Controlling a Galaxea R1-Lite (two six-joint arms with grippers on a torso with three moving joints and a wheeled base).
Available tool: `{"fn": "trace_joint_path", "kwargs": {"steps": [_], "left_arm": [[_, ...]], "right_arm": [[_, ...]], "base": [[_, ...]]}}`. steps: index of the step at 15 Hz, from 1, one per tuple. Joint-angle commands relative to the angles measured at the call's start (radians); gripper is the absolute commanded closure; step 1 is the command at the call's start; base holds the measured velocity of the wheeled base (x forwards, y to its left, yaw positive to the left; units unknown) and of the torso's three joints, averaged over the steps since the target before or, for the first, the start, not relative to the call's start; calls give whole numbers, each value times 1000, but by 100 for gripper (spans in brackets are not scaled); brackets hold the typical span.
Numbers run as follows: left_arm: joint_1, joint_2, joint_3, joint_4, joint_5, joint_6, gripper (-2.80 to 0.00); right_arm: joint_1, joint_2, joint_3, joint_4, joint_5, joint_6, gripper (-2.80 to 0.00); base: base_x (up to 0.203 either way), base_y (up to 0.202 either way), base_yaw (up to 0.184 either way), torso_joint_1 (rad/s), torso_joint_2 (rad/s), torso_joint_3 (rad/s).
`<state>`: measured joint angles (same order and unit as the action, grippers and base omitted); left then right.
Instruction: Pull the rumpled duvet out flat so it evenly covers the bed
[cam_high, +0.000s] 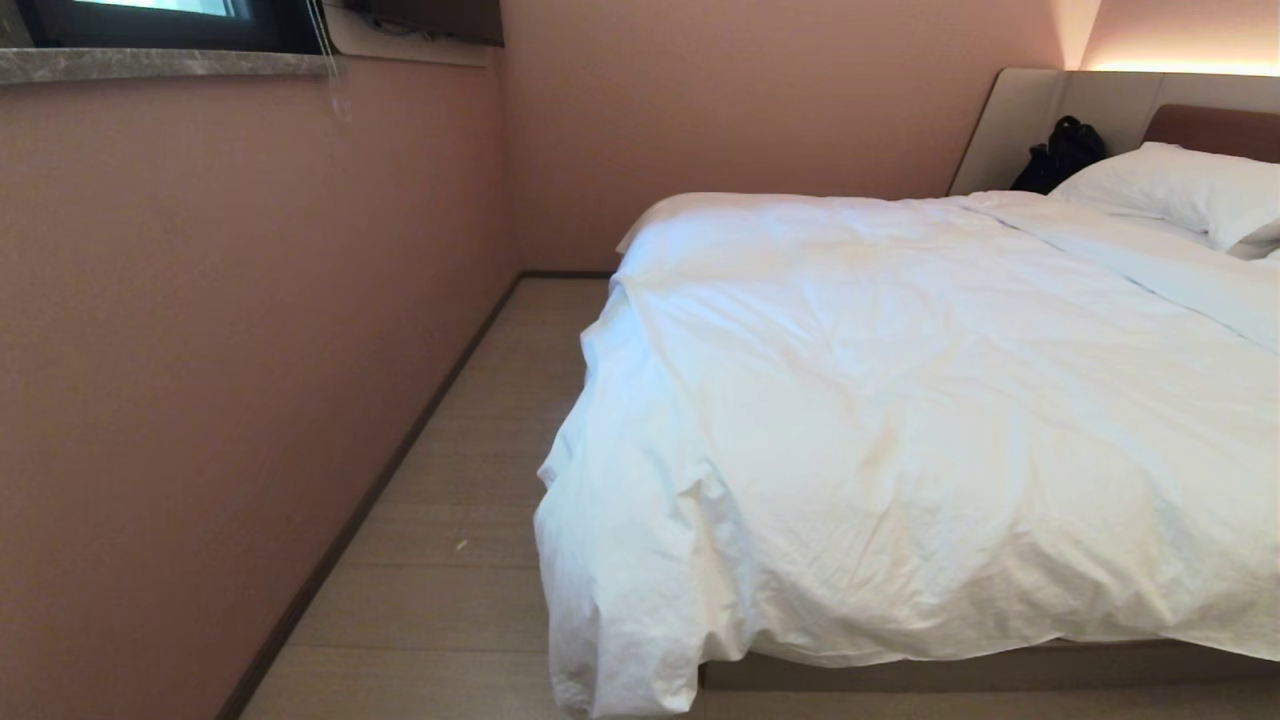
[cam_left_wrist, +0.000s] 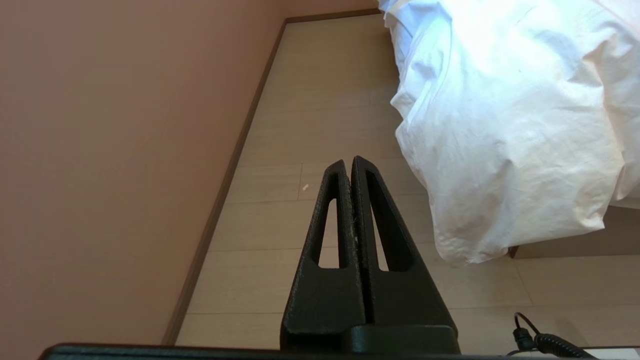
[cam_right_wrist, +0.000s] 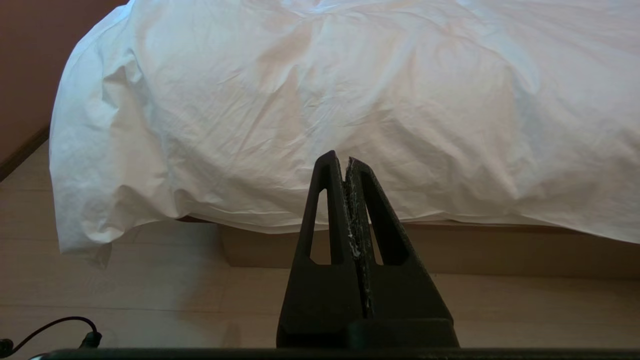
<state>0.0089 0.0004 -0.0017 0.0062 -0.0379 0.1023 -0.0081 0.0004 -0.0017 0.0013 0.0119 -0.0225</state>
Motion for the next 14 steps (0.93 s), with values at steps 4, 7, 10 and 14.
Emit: {"fn": "trace_joint_path", "kwargs": {"steps": [4, 7, 10, 14], "left_arm": [[0, 0, 0, 0, 3, -1, 0], [0, 0, 0, 0, 1, -1, 0], [0, 0, 0, 0, 0, 1, 0], [0, 0, 0, 1, 3, -3, 0]], "right_arm": [[-1, 1, 0, 0, 0, -1, 0], [0, 1, 0, 0, 0, -1, 0], [-1, 1, 0, 0, 0, -1, 0], [0, 1, 0, 0, 0, -1, 0]], "base": [[-82, 0, 2, 5, 1, 0], [-200, 0, 2, 2, 4, 4], [-197, 0, -1, 3, 4, 1], [-172, 0, 1, 1, 5, 4]]}}
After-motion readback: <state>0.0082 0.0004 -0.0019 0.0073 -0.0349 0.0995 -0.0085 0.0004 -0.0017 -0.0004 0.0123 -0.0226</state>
